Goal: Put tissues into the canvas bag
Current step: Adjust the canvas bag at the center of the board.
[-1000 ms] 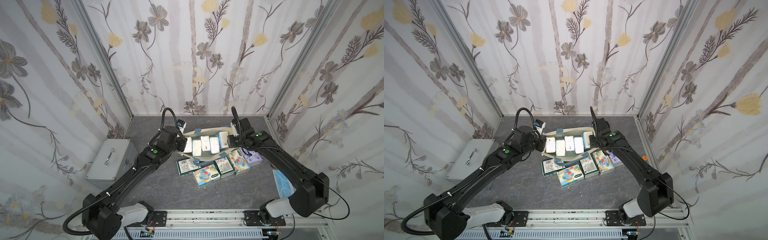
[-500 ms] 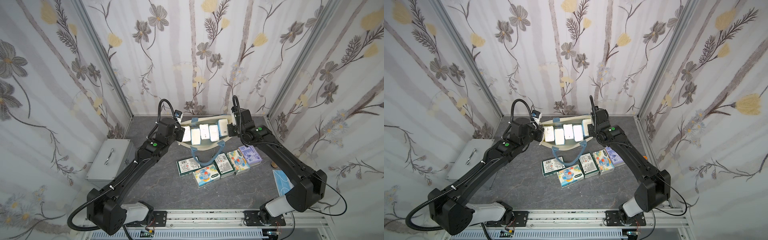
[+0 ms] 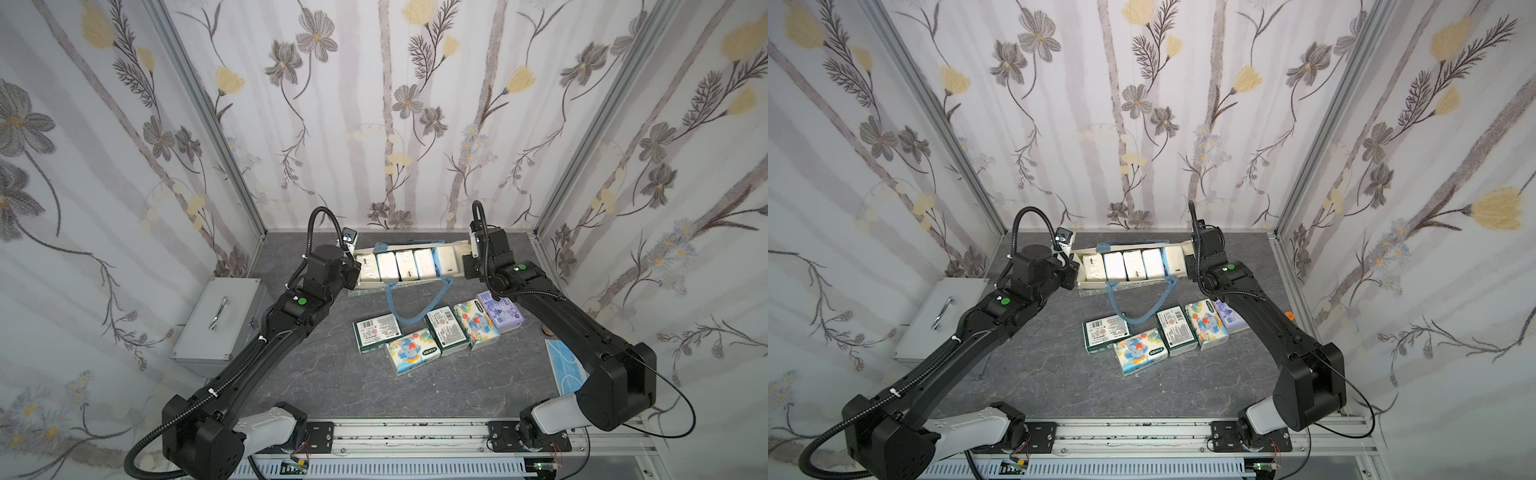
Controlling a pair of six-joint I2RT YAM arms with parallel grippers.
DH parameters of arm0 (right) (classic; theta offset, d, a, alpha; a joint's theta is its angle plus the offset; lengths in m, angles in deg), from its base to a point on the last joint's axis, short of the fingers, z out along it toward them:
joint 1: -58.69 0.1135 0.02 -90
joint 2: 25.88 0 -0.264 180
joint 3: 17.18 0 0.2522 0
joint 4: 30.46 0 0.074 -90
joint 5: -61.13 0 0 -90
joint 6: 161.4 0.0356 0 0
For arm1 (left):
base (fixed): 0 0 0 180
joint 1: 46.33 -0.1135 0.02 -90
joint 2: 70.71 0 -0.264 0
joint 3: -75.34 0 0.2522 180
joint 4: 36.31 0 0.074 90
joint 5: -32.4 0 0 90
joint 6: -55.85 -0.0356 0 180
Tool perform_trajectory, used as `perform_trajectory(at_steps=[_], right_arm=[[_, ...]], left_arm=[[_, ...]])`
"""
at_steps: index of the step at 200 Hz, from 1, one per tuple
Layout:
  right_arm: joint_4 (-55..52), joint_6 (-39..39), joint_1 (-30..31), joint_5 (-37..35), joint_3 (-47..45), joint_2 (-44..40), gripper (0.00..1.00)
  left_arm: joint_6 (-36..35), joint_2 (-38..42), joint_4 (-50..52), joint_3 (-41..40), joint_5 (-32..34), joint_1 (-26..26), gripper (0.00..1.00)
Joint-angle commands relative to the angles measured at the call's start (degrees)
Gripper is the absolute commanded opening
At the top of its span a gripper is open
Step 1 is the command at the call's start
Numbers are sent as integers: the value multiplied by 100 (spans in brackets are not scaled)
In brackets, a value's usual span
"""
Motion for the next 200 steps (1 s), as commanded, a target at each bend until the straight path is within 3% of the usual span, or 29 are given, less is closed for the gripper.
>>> perform_trajectory(at_steps=[1,33,45,51,63,67,75,103,122,156,200], right_arm=[[59,148,-87,-324,79,-109,0],[-379,308,-86,325,542,-69,2],[-552,335,-79,595,736,-4,9],[-683,337,-79,752,897,51,14],[-1023,362,-82,1112,1312,216,38],[-1173,371,-80,1234,1449,277,48],[-1470,421,-80,1420,1771,383,59],[-1976,585,-62,1907,2308,225,66],[-1960,780,-20,2127,2104,-195,66],[-1874,967,230,2159,1222,-949,66],[-1559,1401,602,2066,-638,-1845,68]], left_arm=[[21,-46,-251,280,220,-77,0],[654,-664,1013,1303,-90,-98,1],[910,-867,1497,1650,-306,-150,23],[1050,-975,1723,1839,-448,-171,39],[1372,-1214,2292,2361,-669,-193,68],[1470,-1304,2482,2553,-748,-212,72],[1660,-1429,2856,2902,-890,-229,76],[2171,-1299,3526,3495,-1187,-290,82],[2383,-715,3265,3054,-1661,-281,81],[2812,470,2196,1034,-2674,-182,76],[3394,915,1054,-1058,-2695,393,81]])
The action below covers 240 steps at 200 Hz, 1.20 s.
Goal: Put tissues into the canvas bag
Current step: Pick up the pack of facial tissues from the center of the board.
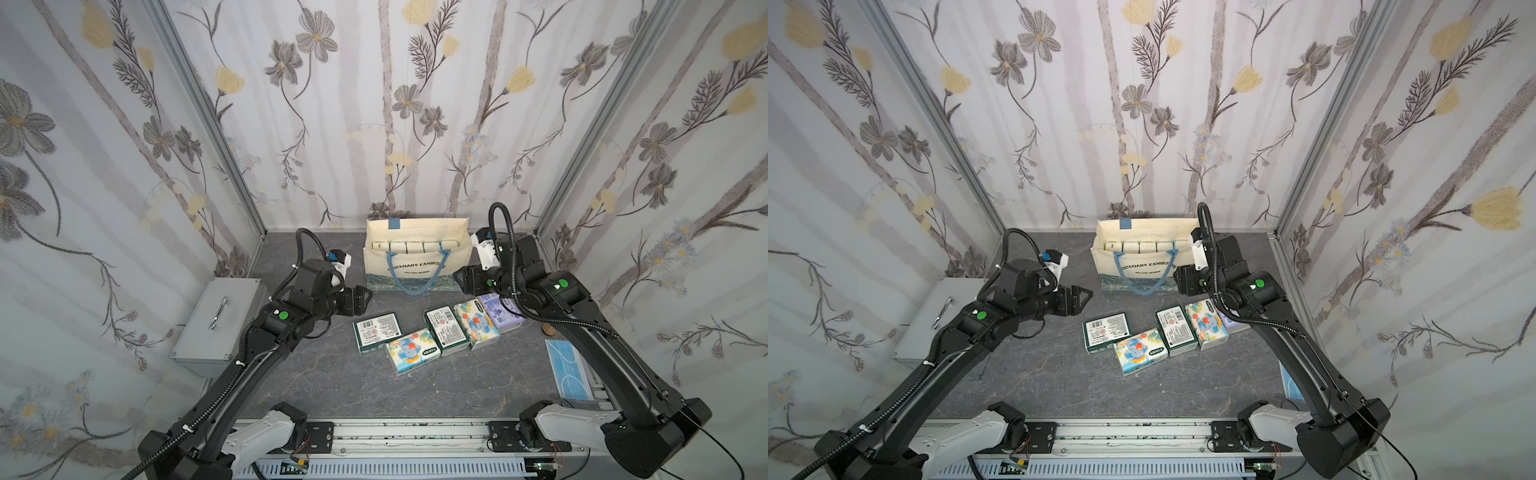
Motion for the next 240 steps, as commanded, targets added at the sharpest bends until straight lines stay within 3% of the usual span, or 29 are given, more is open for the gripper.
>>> perform_trajectory(at_steps=[1,19,46,77,97,135,206,226,240], right_arm=[[238,393,126,33,-737,-331,68],[557,739,359,349,-1477,-443,69],[1309,1185,901,803,-2063,-142,69],[1859,1326,1268,1523,-1626,977,74],[2410,1576,1281,1838,-1337,1731,76],[2519,1731,1280,1985,-491,3073,74],[2665,1851,1297,2199,-102,3830,75],[2726,1848,1306,2319,-104,3943,79],[2732,1849,1315,2411,-95,4010,88]], left_arm=[[514,28,-1015,-682,-151,271,81],[744,-286,-1301,-1087,119,473,88],[1288,-977,-988,-1052,738,499,91],[1721,-954,-823,-1060,1175,498,95],[1844,-890,-799,-1197,1007,476,96],[2046,-886,-1151,-1730,206,271,85],[2078,-1144,-1825,-2430,100,-198,70],[2108,-1386,-2076,-2530,4,-269,66],[2134,-1456,-2169,-2591,28,-297,61]])
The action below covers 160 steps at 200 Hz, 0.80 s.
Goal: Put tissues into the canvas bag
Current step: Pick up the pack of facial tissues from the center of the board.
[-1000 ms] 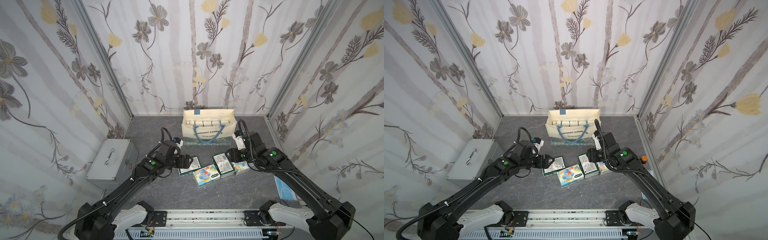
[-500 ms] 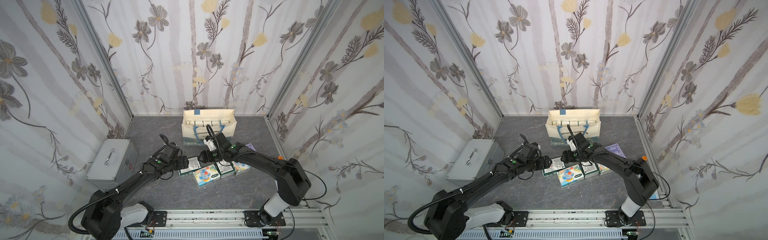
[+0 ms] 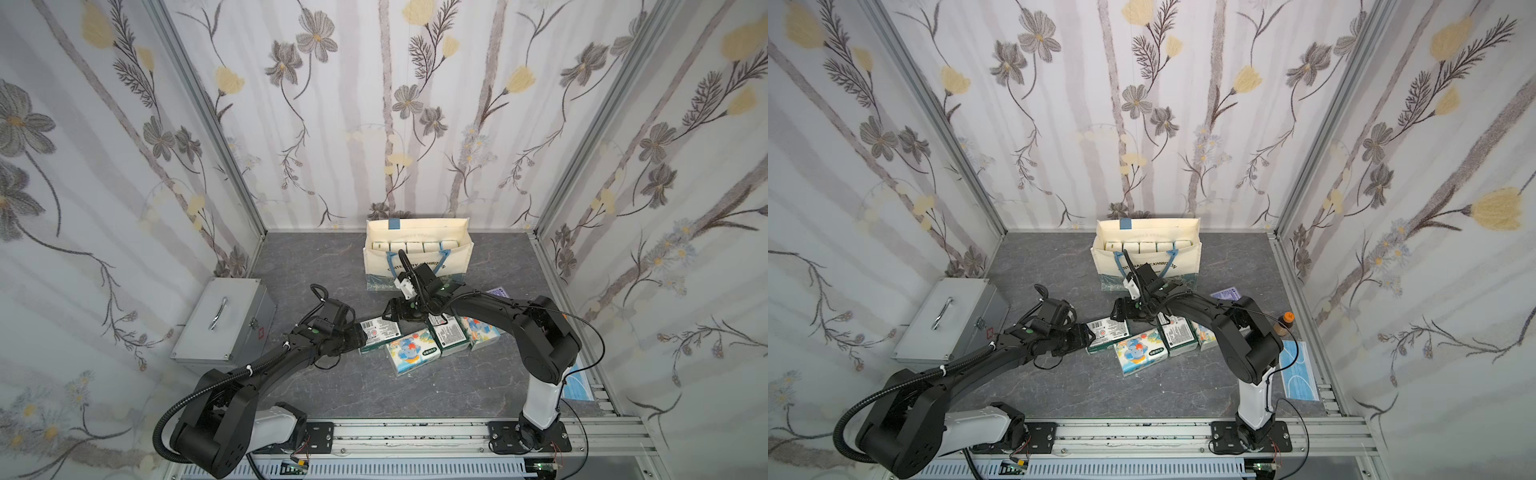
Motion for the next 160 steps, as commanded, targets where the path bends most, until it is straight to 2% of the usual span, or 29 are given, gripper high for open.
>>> perform_trajectory(at_steps=[1,27,40,73,96,121,133,160], right_arm=[[170,41,23,273,44,105,89],[169,46,21,339,44,194,90],[131,48,6,306,49,221,90],[326,121,5,452,-27,273,90],[568,171,6,537,-144,261,90],[586,159,5,470,-210,235,90],[636,152,11,475,-242,225,90],[1113,275,87,929,-318,251,86]], left_arm=[[110,-134,-395,-95,24,-48,60],[185,-5,-460,-303,209,-132,40],[208,37,-464,-407,252,-167,34],[304,42,-536,-663,259,-201,31],[317,41,-552,-788,301,-231,23],[335,256,-554,-896,317,-269,22],[335,317,-538,-931,315,-282,18],[335,393,-511,-953,313,-296,18]])
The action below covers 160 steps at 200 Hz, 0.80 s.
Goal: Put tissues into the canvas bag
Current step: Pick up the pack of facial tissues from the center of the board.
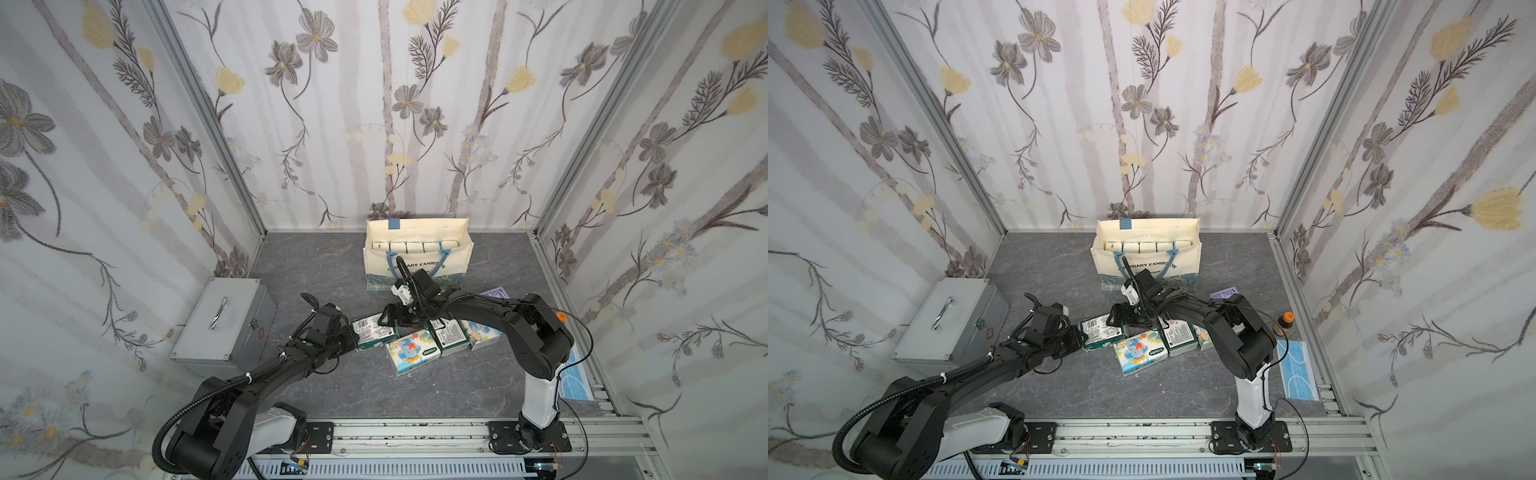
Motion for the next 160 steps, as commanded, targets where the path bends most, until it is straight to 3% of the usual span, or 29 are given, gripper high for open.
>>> perform_trajectory(at_steps=[1,37,84,103,127,148,160], right_arm=[[608,178,71,499,-61,13,85],[1228,448,236,925,-126,-37,68],[872,343,254,495,-309,-654,36],[483,193,254,251,-296,-1034,36],[-355,-132,192,-110,53,-1649,36],[-1131,-432,85,-497,565,-2237,35],[-1363,-539,-19,-653,762,-2509,35]], left_arm=[[14,8,745,-72,364,-24,18],[89,92,633,-75,156,-33,23],[115,750,1076,252,-47,-32,51],[71,1152,1585,673,-156,-33,74],[-184,2030,2011,1232,-382,-37,80],[-661,2777,2637,1819,-185,-41,100],[-1078,3062,3051,2161,-45,-46,100]])
